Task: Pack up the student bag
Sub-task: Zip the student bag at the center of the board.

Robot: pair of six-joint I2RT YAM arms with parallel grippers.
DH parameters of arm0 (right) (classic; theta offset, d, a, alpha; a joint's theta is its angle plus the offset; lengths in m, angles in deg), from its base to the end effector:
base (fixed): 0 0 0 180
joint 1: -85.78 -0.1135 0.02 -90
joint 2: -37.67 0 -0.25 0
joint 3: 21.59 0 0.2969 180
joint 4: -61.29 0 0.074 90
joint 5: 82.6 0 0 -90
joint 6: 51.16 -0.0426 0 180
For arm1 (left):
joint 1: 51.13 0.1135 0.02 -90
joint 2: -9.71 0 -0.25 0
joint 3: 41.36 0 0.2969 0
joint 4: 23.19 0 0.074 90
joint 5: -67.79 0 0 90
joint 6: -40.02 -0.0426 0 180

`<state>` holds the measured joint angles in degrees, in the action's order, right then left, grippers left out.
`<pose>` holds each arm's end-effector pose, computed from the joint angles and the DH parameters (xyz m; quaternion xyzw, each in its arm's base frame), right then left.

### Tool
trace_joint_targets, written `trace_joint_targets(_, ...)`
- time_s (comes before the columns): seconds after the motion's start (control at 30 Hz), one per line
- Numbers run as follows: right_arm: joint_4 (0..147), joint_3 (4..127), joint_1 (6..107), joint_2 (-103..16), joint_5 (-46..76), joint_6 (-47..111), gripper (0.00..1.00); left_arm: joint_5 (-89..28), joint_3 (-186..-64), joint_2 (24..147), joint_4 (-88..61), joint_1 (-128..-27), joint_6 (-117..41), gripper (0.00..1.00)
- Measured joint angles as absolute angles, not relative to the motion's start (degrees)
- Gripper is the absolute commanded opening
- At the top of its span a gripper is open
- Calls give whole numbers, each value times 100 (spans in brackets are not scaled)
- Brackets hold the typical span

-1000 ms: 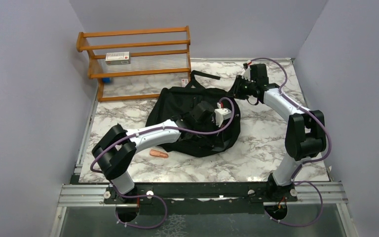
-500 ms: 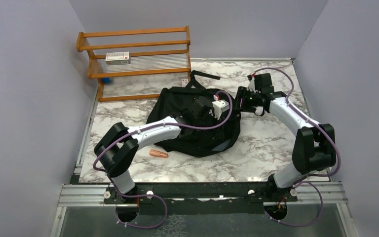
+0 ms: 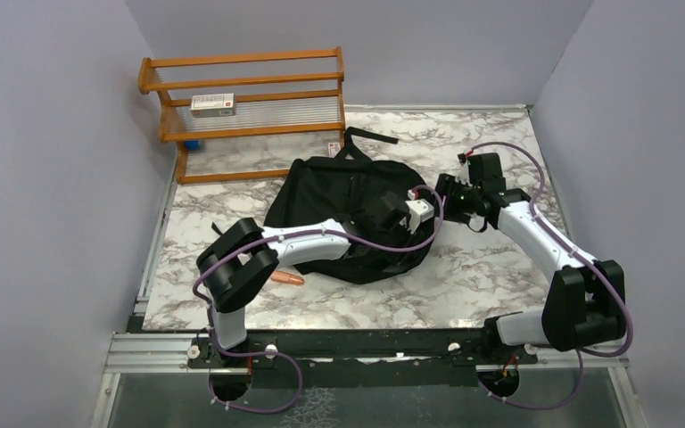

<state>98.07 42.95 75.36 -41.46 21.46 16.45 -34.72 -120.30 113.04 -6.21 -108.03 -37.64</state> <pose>0.3248 0.0703 0.1941 0.0574 0.9357 0.2035 0.2823 0.2297 -0.3693 0.1578 0.3850 0.8212 -0.3142 0.2804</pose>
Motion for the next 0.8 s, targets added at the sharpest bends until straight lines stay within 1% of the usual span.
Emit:
trace_joint_targets(0.1,9750,4087,7536,-3921,2315,1566,59,-3291,-12173,11439,-608,-10886,-3796,45)
trace_joint_targets(0.2,9746,3818,7536,-3847,2492,1463,52,-3114,-12321,11564,-636,-10934,-3840,47)
trace_joint_targets(0.27,9748,3696,7536,-3847,2503,1420,43,-3013,-12404,11651,-656,-10939,-3860,50)
trace_joint_targets(0.3,9755,3637,7536,-3847,2492,1385,36,-2961,-12435,11697,-663,-10939,-3871,53)
trace_joint_targets(0.4,9768,3586,7536,-3847,2409,1363,10,-2832,-12470,11802,-671,-10945,-3899,59)
trace_joint_targets(0.43,9774,3584,7536,-3847,2345,1339,4,-2790,-12470,11831,-674,-10950,-3912,61)
trace_joint_targets(0.47,9774,3582,7536,-3847,2280,1328,1,-2771,-12470,11850,-676,-10952,-3919,64)
trace_joint_targets(0.7,9739,3440,7536,-3810,2011,1269,0,-2615,-12503,12003,-720,-10971,-3995,81)
trace_joint_targets(0.8,9659,3357,7536,-3812,2004,1262,0,-2572,-12618,12130,-724,-10976,-4022,82)
